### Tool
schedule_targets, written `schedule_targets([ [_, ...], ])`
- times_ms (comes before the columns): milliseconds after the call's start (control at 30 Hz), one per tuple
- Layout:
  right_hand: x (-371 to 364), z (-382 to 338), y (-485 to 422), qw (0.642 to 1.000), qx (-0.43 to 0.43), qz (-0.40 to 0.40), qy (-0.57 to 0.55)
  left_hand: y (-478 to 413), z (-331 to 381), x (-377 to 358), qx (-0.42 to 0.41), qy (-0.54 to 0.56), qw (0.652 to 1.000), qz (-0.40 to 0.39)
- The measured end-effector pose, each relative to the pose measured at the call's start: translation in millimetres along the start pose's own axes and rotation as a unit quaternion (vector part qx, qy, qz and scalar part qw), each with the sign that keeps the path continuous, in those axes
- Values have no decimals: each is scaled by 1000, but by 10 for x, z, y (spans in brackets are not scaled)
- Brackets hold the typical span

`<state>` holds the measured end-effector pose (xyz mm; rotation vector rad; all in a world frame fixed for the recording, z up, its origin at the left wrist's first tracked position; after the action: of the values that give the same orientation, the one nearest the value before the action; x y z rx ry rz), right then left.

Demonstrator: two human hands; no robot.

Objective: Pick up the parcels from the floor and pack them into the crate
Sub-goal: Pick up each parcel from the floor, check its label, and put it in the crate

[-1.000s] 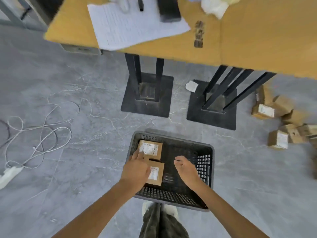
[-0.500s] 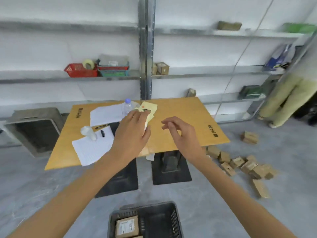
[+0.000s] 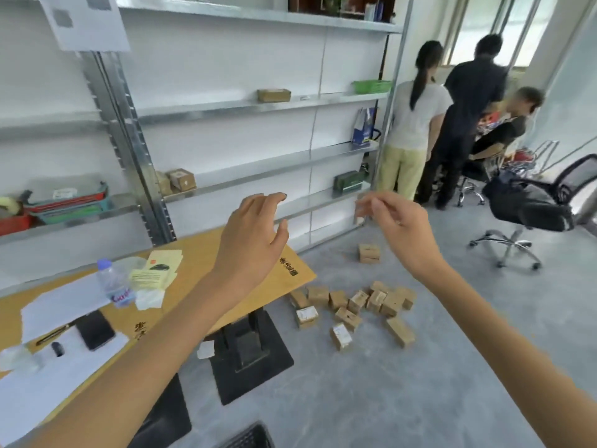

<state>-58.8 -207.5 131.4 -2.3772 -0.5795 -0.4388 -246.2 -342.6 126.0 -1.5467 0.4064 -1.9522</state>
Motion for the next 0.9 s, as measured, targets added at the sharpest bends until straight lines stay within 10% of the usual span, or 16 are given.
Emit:
schedule_targets([
  [400, 1921, 1658, -421, 997, -58, 3, 55, -1095, 1479, -1680, 2, 60, 998, -35],
  [900, 2510, 2804, -925, 994, -98, 2, 58, -2005, 2048, -2849, -27, 63, 995, -75],
])
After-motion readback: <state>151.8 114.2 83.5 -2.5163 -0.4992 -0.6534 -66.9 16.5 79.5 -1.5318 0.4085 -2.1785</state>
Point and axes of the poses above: each hand's wrist, its own y-axis away from the middle knuckle, its own x-axis out of the back of the hand, z = x × y, the point moved 3 cm from there along -y, towards the middle knuckle, and after that the axes turned 3 degrees about -z, right-handed, at the moved point
